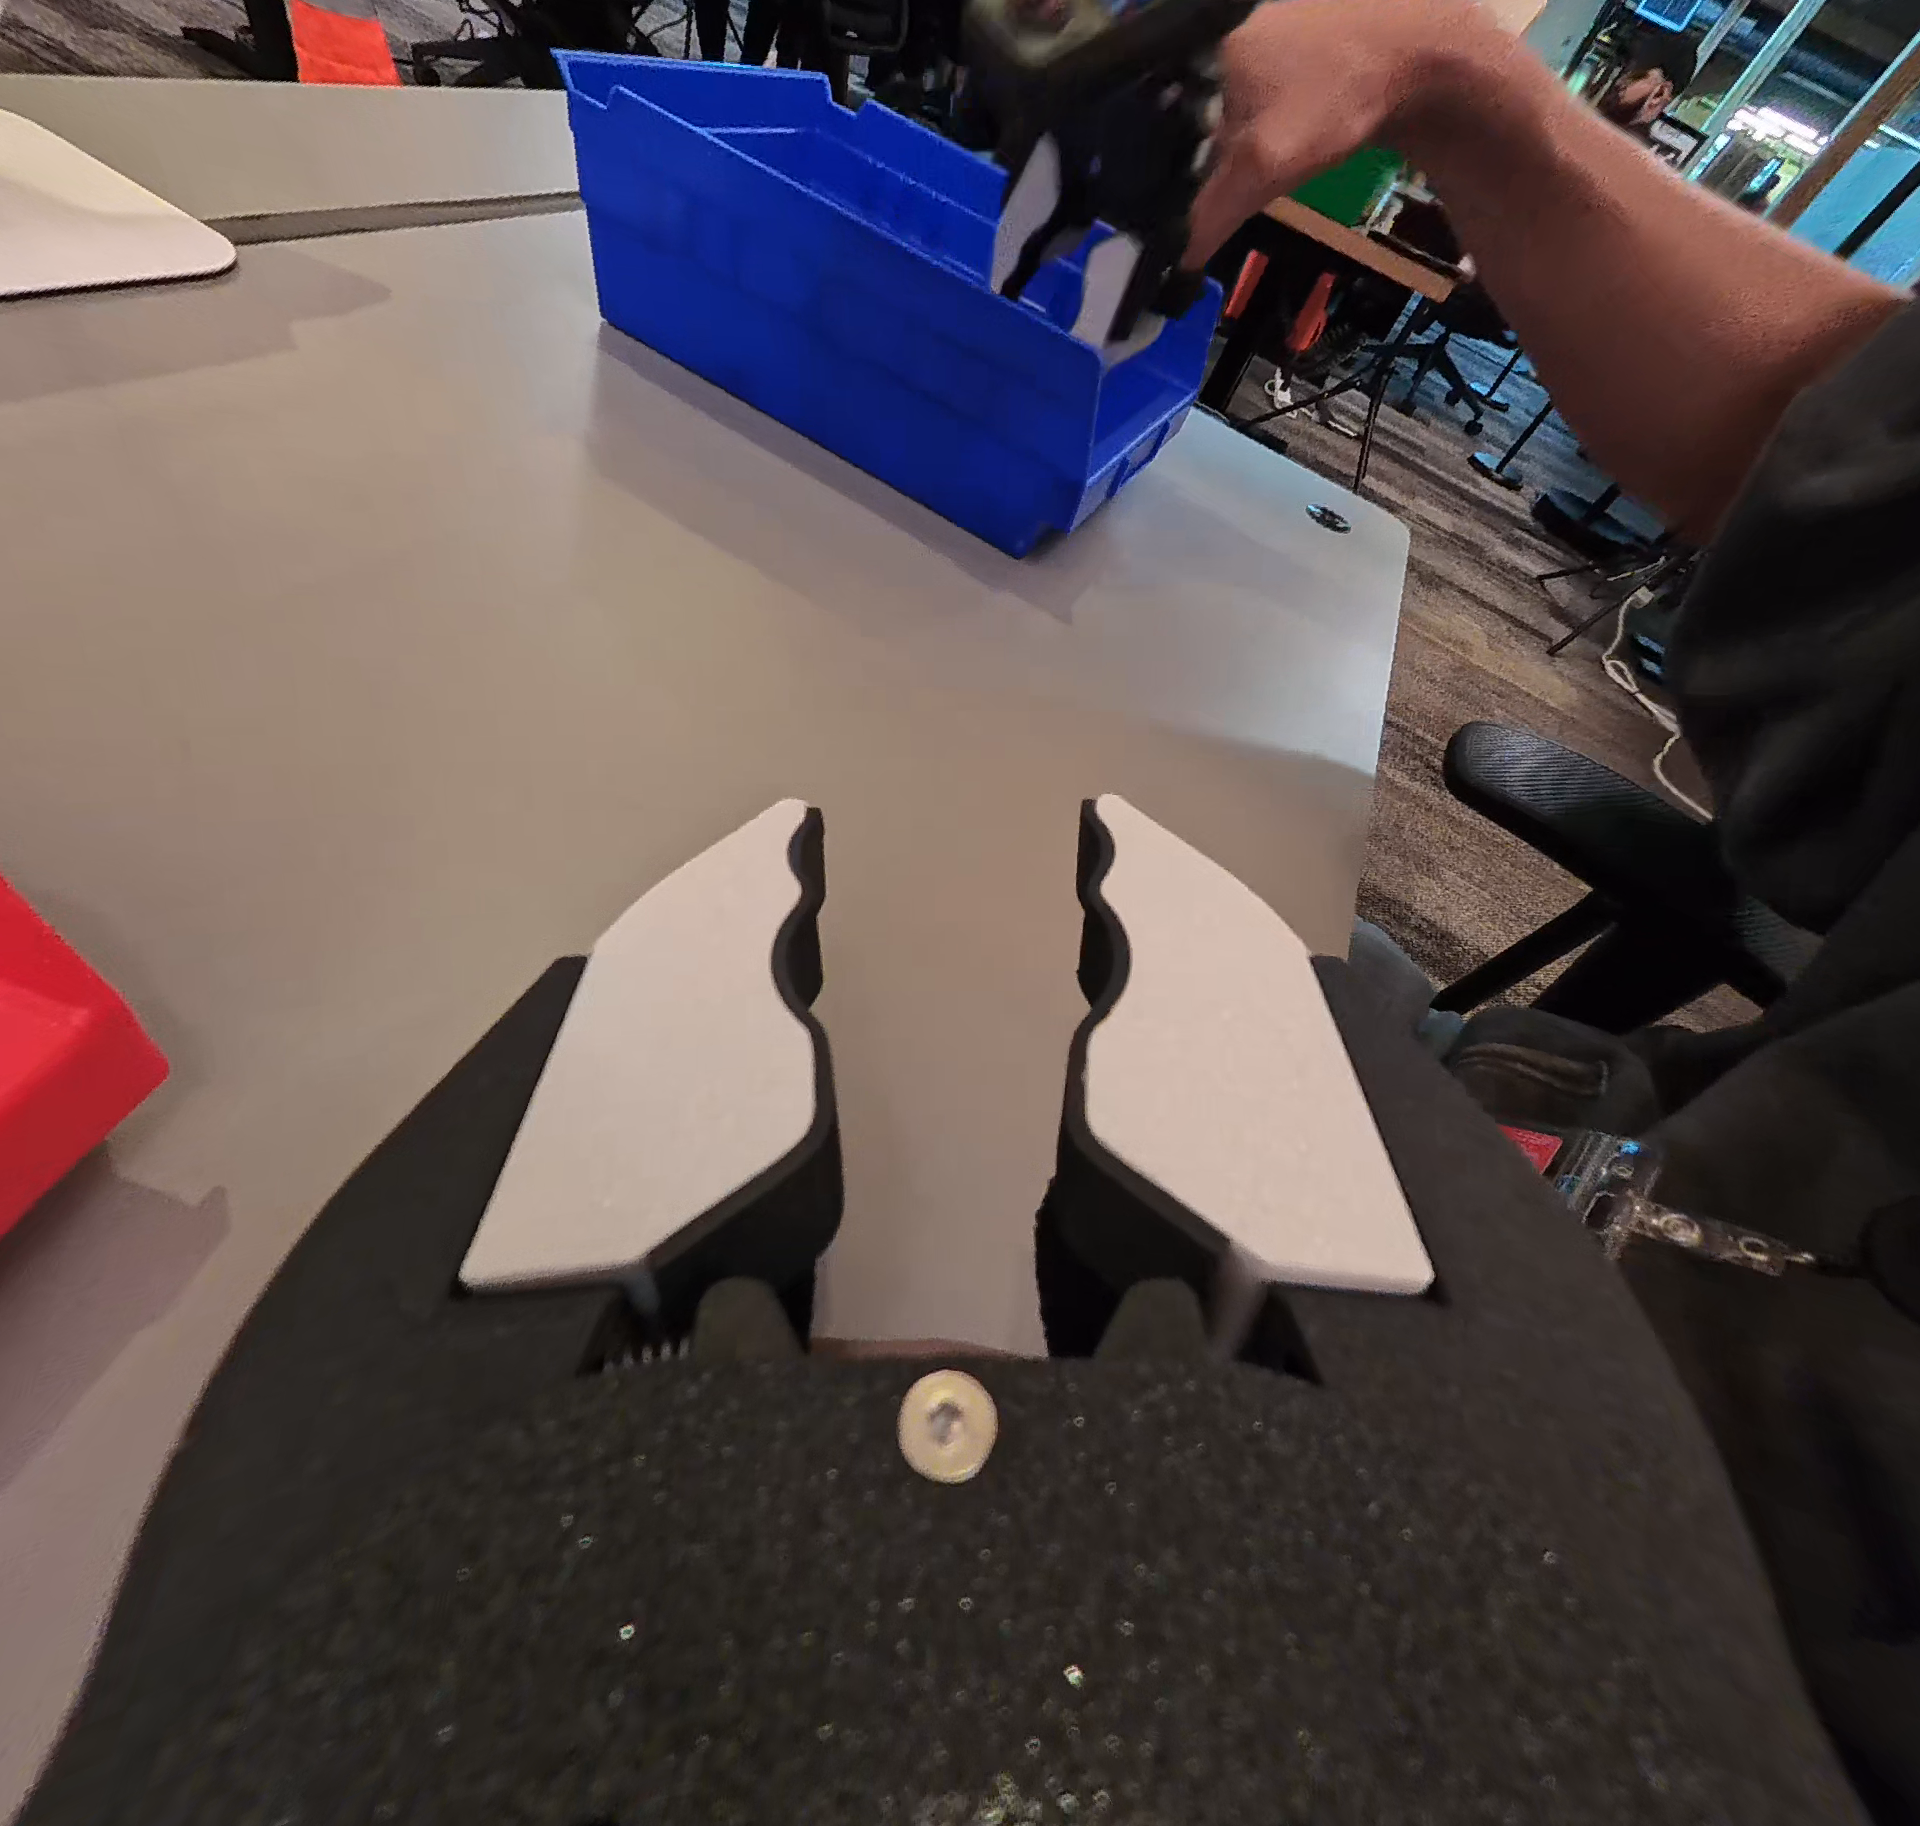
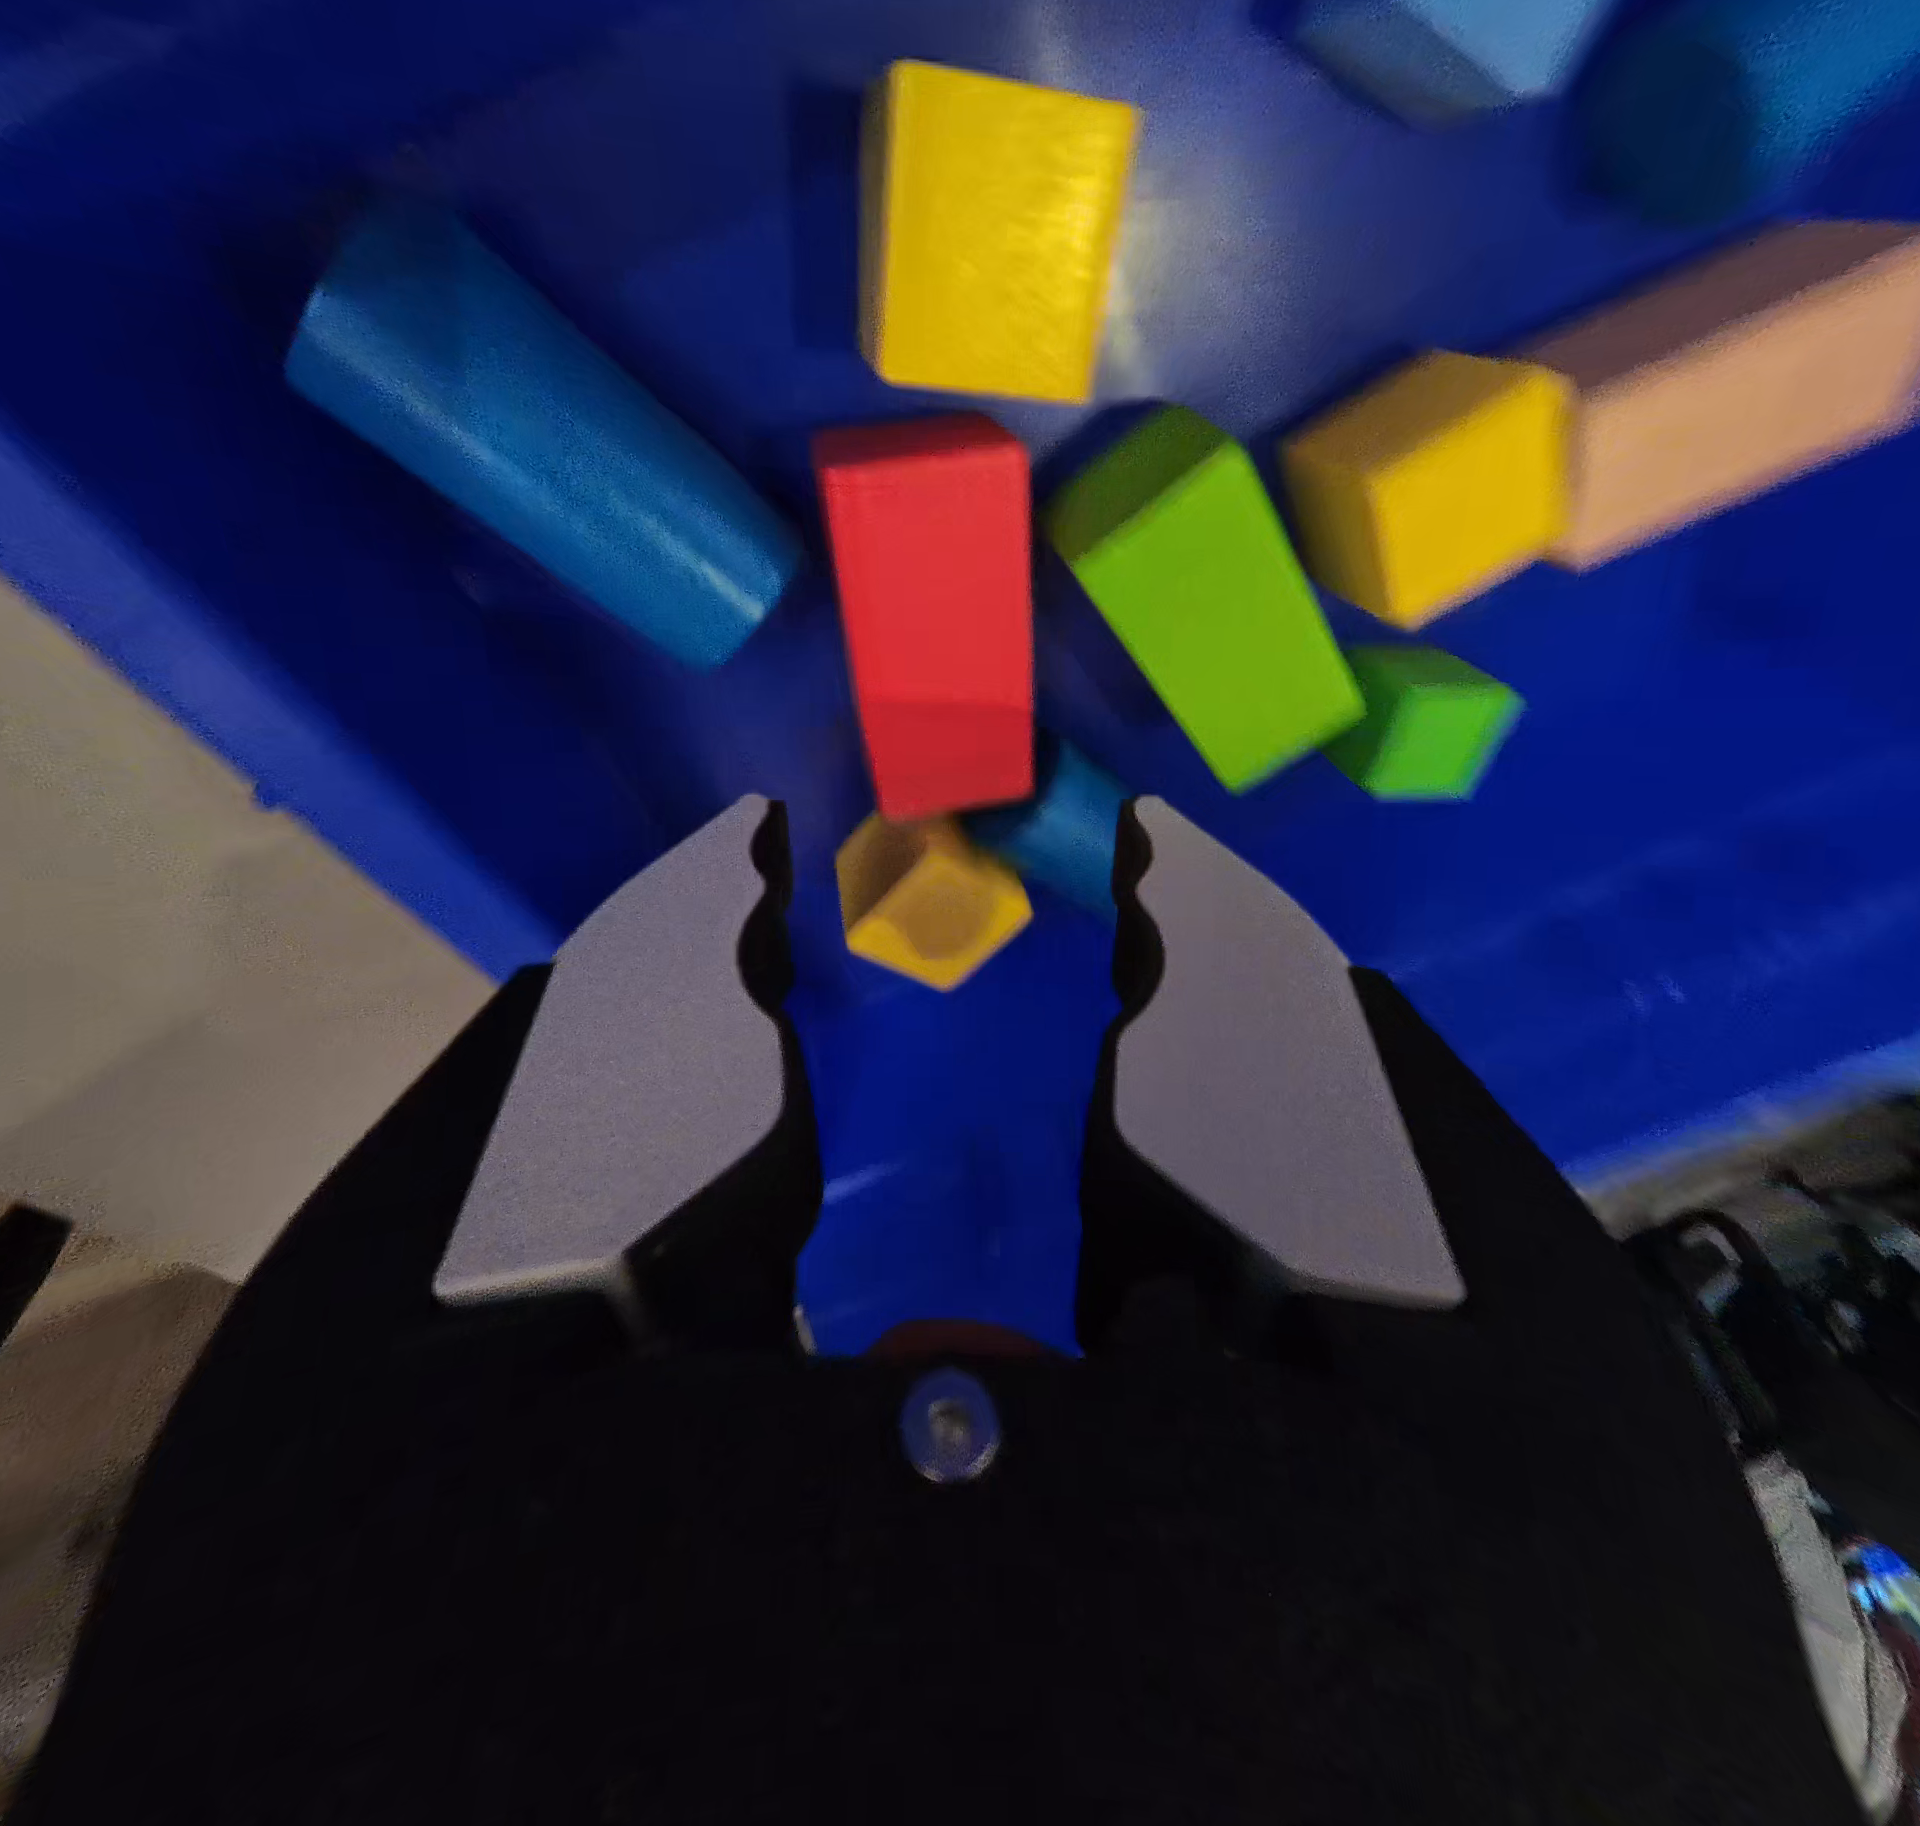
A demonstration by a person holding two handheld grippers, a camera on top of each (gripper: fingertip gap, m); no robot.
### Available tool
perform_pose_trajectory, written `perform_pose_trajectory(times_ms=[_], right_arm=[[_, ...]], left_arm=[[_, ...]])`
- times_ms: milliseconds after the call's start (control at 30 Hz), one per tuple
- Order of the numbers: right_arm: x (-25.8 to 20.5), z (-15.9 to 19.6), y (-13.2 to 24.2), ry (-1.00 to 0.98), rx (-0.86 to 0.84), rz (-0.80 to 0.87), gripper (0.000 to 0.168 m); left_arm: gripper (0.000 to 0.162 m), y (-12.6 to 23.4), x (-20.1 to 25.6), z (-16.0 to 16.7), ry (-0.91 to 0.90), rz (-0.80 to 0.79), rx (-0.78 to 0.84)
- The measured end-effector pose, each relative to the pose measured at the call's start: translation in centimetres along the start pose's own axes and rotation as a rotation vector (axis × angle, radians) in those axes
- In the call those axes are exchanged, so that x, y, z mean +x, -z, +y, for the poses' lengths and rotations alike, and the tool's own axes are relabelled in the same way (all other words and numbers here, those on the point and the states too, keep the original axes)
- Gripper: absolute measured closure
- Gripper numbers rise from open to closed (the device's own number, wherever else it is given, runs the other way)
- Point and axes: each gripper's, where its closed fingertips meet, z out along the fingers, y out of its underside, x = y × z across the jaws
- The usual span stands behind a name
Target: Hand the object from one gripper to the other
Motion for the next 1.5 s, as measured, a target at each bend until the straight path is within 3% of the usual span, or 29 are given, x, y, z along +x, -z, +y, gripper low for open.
perform_pose_trajectory(times_ms=[67, 167, 267, 367, 500, 567, 767, 833, 1000, 1200, 1500], right_arm=[[0.4, 0.3, 3.8, -0.085, 0.121, 0.144, 0.110], [-1.5, -1.0, 9.2, -0.323, 0.470, 0.259, 0.109], [-6.9, -4.7, 11.4, -0.586, 0.943, 0.115, 0.115], [-12.6, -7.0, 11.1, -0.756, 1.253, -0.010, 0.113], [-16.7, -6.9, 7.5, -0.866, 1.255, 0.018, 0.114], [-17.3, -7.0, 7.4, -0.850, 1.239, 0.003, 0.112], [-17.7, -7.3, 7.7, -0.813, 1.233, -0.006, 0.110], [-18.4, -7.8, 8.3, -0.790, 1.251, -0.010, 0.110], [-18.9, -8.2, 8.3, -0.732, 1.219, 0.031, 0.109], [-18.9, -8.1, 7.9, -0.750, 1.219, -0.015, 0.109], [-19.4, -8.8, 7.4, -0.748, 1.206, -0.062, 0.109]], left_arm=[[0.115, 0.2, -0.4, 0.1, -0.017, -0.024, -0.002], [0.112, 0.3, -0.9, -0.1, -0.015, -0.050, 0.003], [0.111, 0.8, -1.3, -0.3, -0.002, -0.084, 0.003], [0.112, 2.4, -2.8, -1.0, 0.034, -0.198, -0.032], [0.108, 6.3, -8.4, -2.9, 0.145, -0.499, -0.144], [0.105, 7.6, -11.4, -3.1, 0.228, -0.612, -0.255], [0.109, 7.3, -20.8, -4.2, 0.334, -0.798, -0.500], [0.117, 6.3, -23.1, -4.1, 0.395, -0.796, -0.567], [0.117, 4.3, -26.6, -1.2, 0.479, -0.809, -0.797], [0.121, 3.1, -28.2, 0.0, 0.592, -0.810, -0.797], [0.092, 3.4, -30.2, 1.0, 0.683, -0.796, -0.783]])
